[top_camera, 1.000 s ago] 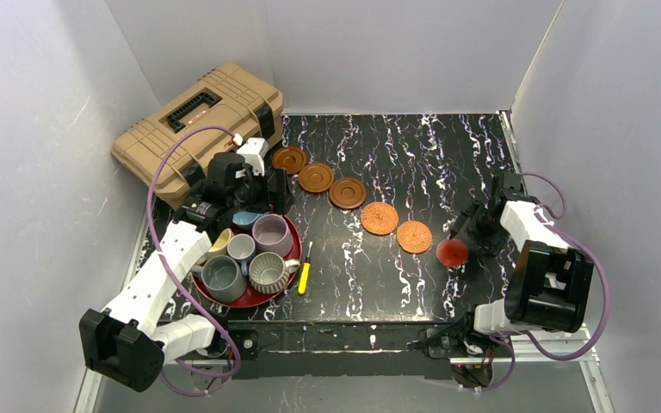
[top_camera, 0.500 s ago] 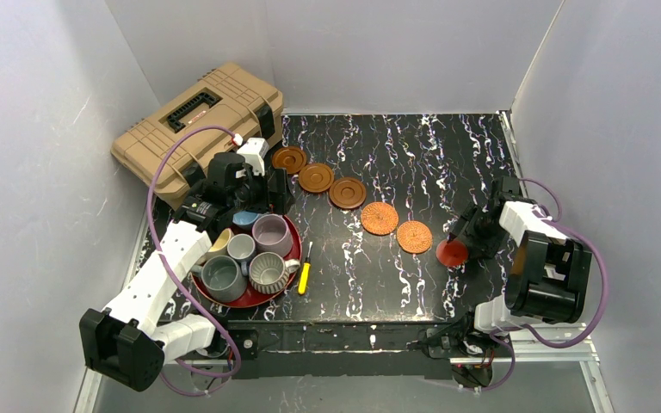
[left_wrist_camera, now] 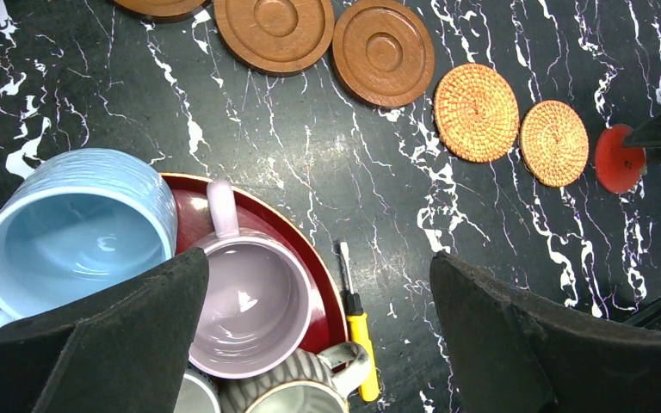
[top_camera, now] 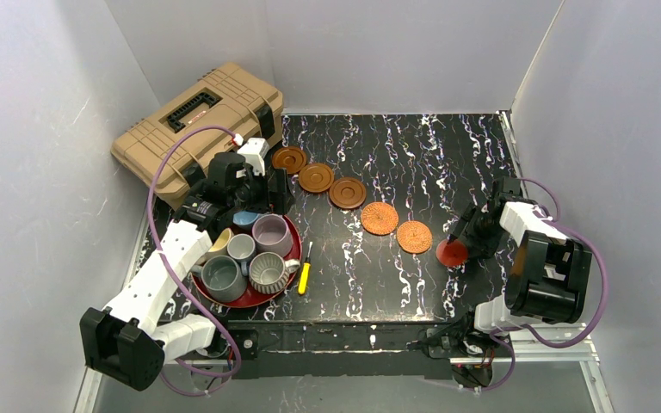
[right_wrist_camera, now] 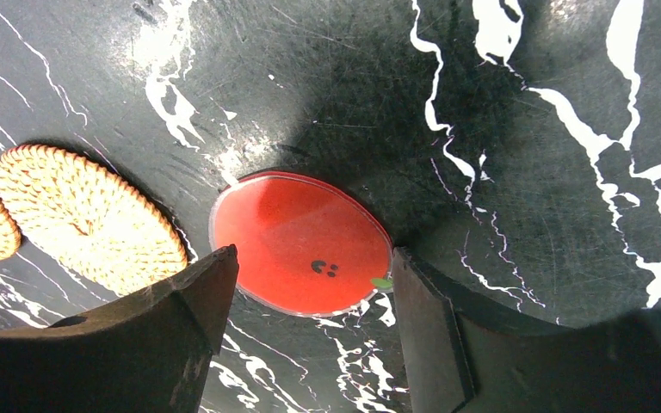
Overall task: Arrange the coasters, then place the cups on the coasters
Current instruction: Move the coaster to the center of the board.
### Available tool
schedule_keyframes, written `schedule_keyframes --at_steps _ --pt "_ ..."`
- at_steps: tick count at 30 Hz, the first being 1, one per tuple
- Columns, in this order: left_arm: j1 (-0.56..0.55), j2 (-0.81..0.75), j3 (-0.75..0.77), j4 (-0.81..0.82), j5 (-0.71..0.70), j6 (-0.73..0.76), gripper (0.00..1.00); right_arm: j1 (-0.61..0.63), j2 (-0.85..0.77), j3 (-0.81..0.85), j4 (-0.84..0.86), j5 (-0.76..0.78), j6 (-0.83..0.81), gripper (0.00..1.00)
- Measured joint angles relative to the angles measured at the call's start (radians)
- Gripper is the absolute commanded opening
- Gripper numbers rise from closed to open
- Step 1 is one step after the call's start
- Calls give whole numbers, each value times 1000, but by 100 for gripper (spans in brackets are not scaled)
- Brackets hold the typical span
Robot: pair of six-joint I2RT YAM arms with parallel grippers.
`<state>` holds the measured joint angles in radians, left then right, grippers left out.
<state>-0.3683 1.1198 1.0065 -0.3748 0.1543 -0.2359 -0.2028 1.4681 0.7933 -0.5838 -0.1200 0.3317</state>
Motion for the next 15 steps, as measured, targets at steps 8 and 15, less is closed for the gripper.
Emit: schedule_keyframes --at_steps 8,15 --pt "0 3 0 0 0 0 99 0 1 -1 -1 -31 -17 73" --pt "0 3 0 0 0 0 99 0 3 -1 -4 -49 -21 73"
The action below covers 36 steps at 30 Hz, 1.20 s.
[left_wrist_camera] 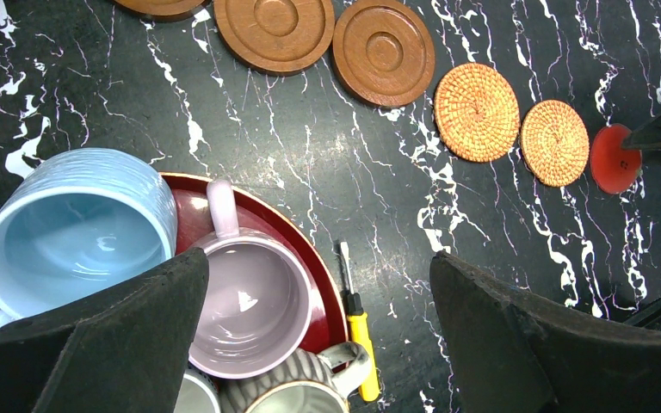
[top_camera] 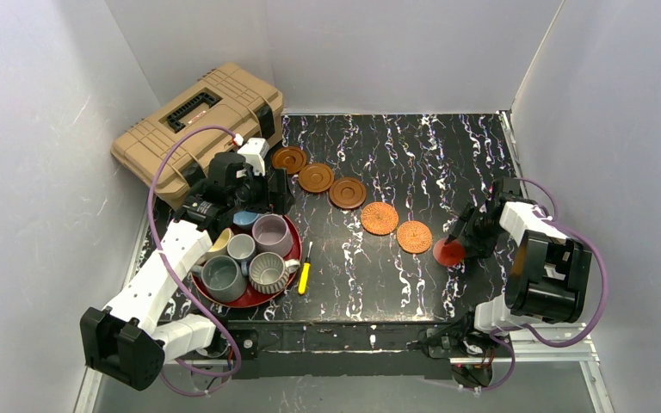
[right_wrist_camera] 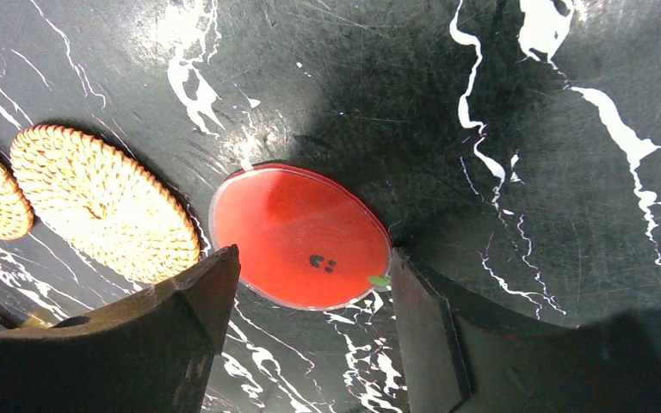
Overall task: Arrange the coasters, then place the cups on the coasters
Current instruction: Move the coaster to the center of the board.
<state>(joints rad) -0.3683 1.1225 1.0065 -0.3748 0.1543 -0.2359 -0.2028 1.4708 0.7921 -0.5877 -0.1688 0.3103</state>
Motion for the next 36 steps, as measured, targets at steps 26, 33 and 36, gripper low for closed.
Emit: schedule_keyframes --at_steps 26,33,36 --pt "13 -162 -82 4 -14 -127 99 1 -182 115 -10 -8 9 84" --pt "70 -222 -50 -100 3 -187 99 129 -221 153 11 -33 5 84" --pt "139 -214 -43 -164 6 -187 99 282 -220 159 16 -1 5 83"
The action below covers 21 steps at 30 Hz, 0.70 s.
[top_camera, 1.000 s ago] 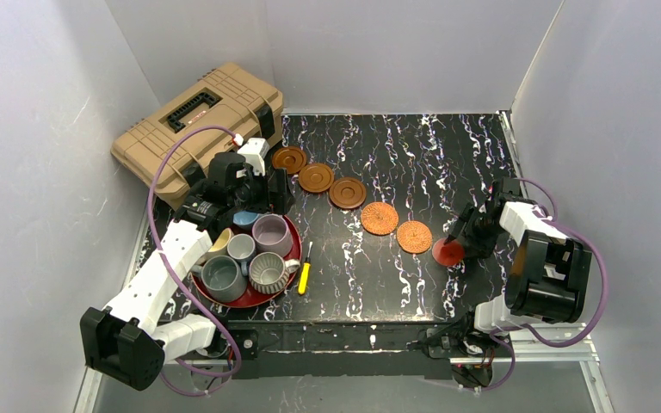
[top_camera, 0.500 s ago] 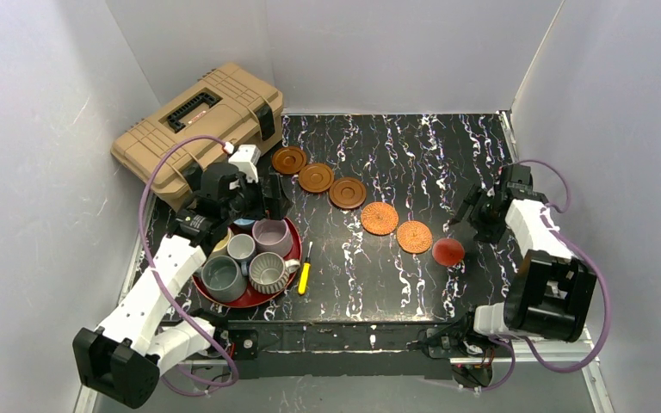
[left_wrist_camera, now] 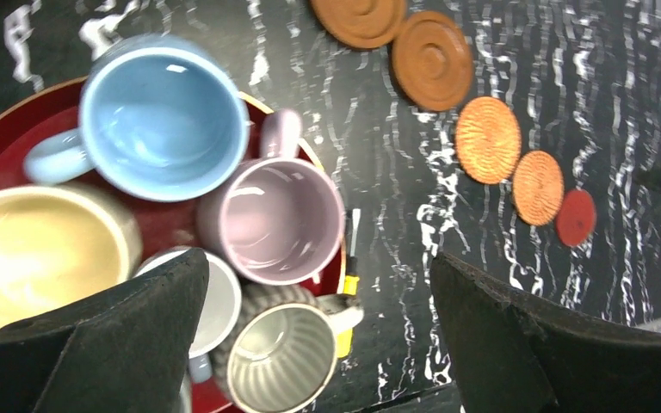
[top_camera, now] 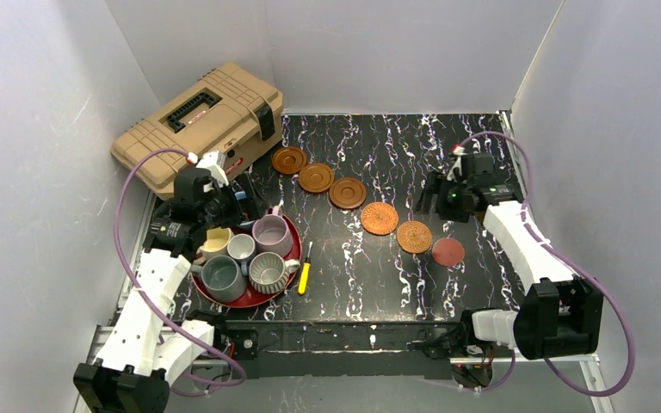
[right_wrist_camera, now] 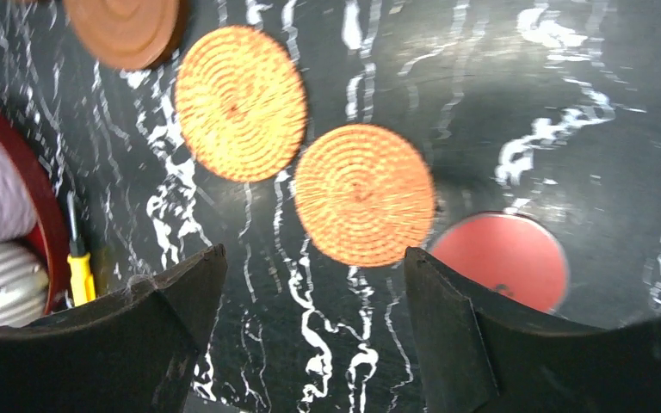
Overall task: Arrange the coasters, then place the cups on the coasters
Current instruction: Move the coaster to the center of the board.
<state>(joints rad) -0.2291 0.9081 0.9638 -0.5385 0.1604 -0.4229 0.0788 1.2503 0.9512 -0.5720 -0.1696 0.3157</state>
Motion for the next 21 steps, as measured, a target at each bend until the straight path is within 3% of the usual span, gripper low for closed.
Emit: schedule_keyframes --at_steps 6,11,19,21 --pt "97 11 -14 -68 -26 6 79 161 9 0 36 11 29 82" --pt "125 53 -24 -71 -52 51 48 277 14 0 72 26 53 81" --pt "185 202 -35 -26 -76 68 50 379 14 -1 117 36 82 81" --pt "192 232 -35 -6 -76 54 46 385 14 -8 130 37 83 81"
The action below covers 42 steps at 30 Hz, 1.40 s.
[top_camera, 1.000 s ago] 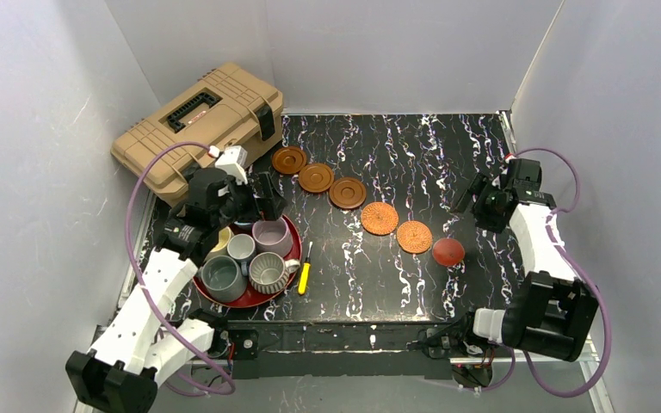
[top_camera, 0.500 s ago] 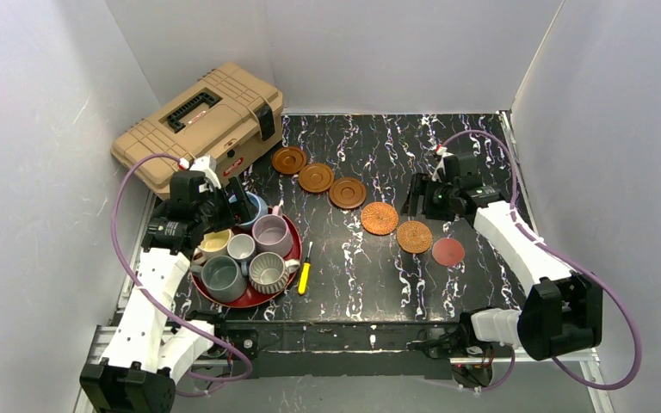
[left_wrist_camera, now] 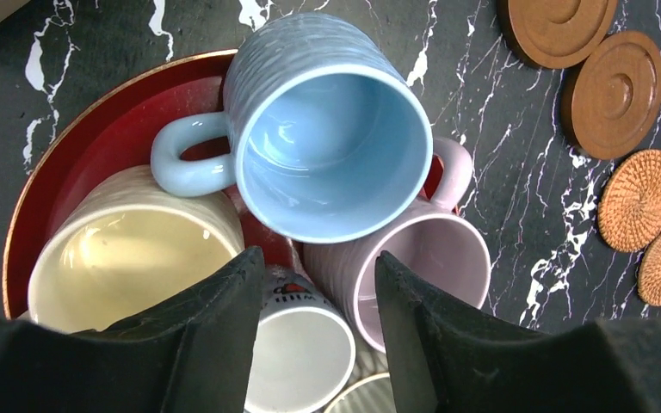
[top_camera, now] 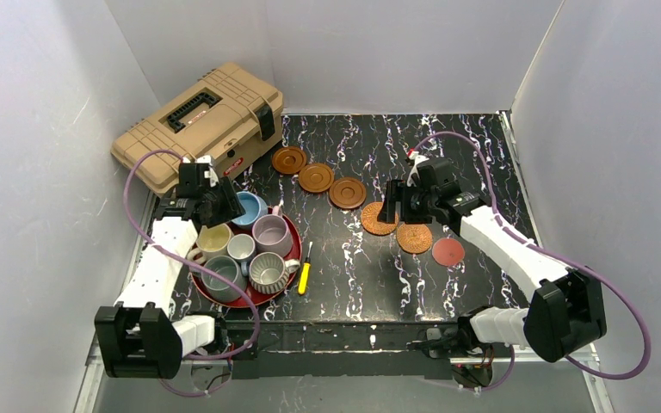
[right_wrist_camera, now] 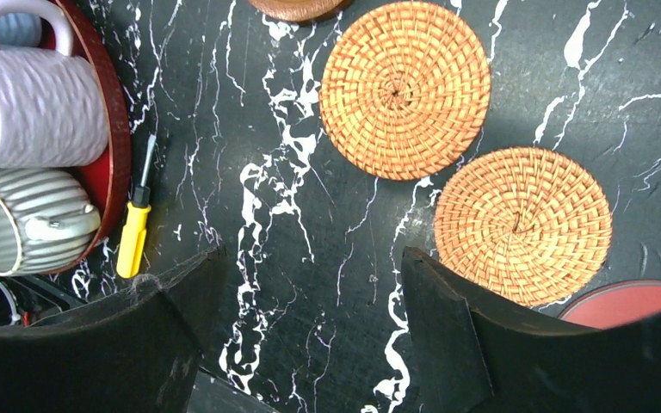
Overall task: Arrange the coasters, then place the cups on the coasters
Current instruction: Move the coaster to the center of the board, then pick up the cup from the tray.
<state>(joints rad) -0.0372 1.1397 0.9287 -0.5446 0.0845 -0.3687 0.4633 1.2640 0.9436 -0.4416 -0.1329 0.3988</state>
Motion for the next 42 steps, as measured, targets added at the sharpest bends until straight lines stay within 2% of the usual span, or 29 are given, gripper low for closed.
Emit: schedule_keyframes --at_steps 4,15,21,30,42 --pt "5 31 -29 75 1 -34 42 4 0 -18 5 2 2 81" --pt "10 92 -47 147 -45 -42 43 4 -27 -76 -3 8 7 81" --pt "14 120 15 164 -87 94 43 4 -42 -76 -4 8 8 81" --pt "23 201 53 188 -26 298 42 4 -55 -91 -8 11 11 81" --pt "23 326 111 199 10 418 28 4 -79 -113 -20 13 10 82"
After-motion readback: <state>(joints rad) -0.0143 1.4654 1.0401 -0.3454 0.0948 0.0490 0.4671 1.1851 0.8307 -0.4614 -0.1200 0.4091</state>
